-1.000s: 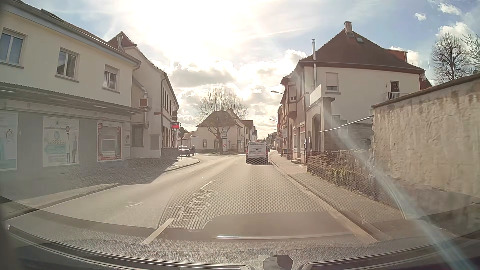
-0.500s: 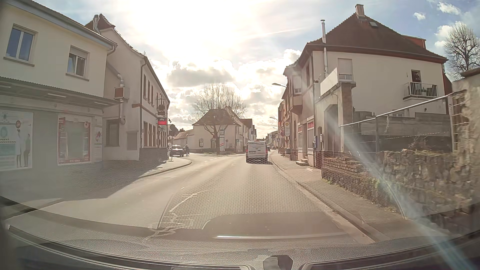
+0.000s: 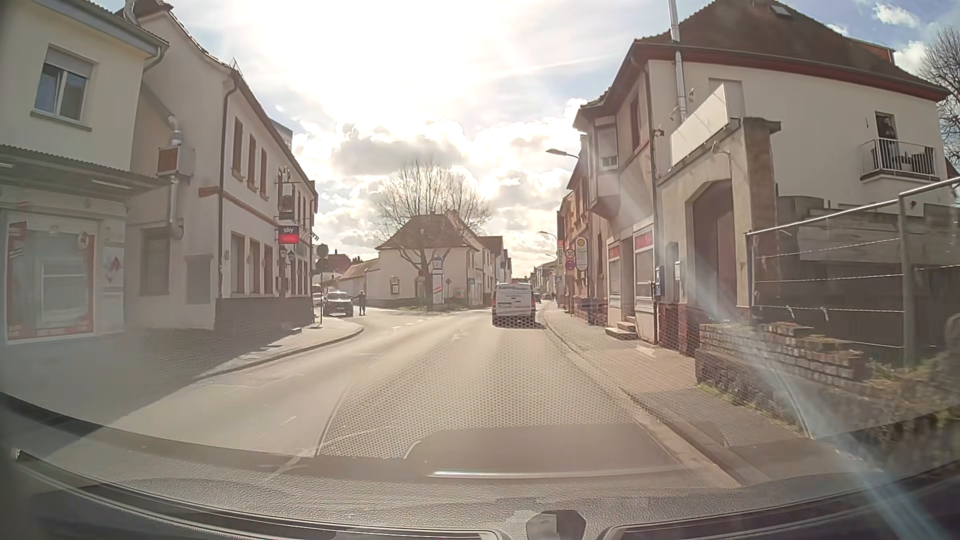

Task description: Follow the waypoints while adhering to traffic rules and regulations

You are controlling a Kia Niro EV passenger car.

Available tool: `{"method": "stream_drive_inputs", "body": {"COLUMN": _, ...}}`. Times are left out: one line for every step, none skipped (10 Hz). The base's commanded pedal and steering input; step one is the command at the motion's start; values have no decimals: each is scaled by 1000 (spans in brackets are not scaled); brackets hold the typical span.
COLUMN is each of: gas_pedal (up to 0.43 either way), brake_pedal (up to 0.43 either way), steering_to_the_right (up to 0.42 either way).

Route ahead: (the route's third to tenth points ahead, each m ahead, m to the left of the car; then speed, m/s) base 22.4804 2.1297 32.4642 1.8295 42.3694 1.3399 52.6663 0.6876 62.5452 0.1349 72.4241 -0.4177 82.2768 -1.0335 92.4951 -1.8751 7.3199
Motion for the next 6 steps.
{"method": "stream_drive_inputs", "body": {"gas_pedal": 118, "brake_pedal": 0, "steering_to_the_right": 1}}
{"method": "stream_drive_inputs", "body": {"gas_pedal": 118, "brake_pedal": 0, "steering_to_the_right": 1}}
{"method": "stream_drive_inputs", "body": {"gas_pedal": 118, "brake_pedal": 0, "steering_to_the_right": 1}}
{"method": "stream_drive_inputs", "body": {"gas_pedal": 118, "brake_pedal": 0, "steering_to_the_right": 1}}
{"method": "stream_drive_inputs", "body": {"gas_pedal": 118, "brake_pedal": 0, "steering_to_the_right": 1}}
{"method": "stream_drive_inputs", "body": {"gas_pedal": 118, "brake_pedal": 0, "steering_to_the_right": 1}}
